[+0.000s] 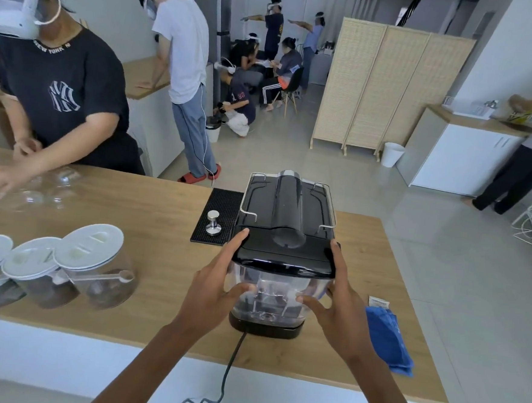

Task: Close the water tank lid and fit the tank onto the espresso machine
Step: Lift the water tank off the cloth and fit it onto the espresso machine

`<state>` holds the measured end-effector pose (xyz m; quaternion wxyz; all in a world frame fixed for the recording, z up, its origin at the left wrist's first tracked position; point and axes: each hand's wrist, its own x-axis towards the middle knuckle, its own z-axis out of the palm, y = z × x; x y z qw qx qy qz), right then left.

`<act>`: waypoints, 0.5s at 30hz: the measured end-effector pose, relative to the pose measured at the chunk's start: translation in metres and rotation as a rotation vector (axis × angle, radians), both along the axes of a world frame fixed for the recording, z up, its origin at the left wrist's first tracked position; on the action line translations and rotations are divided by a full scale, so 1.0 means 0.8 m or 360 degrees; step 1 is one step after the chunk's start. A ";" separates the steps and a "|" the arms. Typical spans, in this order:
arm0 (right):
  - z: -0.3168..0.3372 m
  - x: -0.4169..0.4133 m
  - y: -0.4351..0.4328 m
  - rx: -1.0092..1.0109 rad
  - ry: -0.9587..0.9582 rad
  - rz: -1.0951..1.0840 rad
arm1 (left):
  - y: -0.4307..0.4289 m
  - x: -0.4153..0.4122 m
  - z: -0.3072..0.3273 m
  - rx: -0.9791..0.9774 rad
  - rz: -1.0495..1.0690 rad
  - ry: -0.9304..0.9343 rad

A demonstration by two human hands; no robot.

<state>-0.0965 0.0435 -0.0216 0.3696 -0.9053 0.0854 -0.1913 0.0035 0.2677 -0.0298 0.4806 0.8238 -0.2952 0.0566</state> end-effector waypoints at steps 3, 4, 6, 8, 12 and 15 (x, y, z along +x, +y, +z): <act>-0.003 0.005 0.002 -0.0004 -0.0008 -0.0034 | -0.001 0.009 -0.002 -0.0019 -0.0002 0.0044; -0.003 0.006 0.003 -0.0002 -0.0008 -0.0041 | -0.002 0.011 -0.002 -0.0029 0.0002 0.0050; -0.003 0.009 0.004 0.0001 -0.0009 -0.0062 | -0.004 0.011 0.000 -0.0050 0.0014 0.0015; -0.002 0.010 0.006 0.0020 -0.0015 -0.0076 | -0.006 0.010 0.003 -0.0072 0.0015 -0.0047; -0.002 0.009 0.008 0.0088 -0.0017 -0.0095 | -0.008 0.005 0.010 -0.0155 -0.0004 -0.0080; -0.004 0.010 0.009 0.0103 -0.0035 -0.0126 | -0.012 0.004 0.010 -0.0188 0.0002 -0.0020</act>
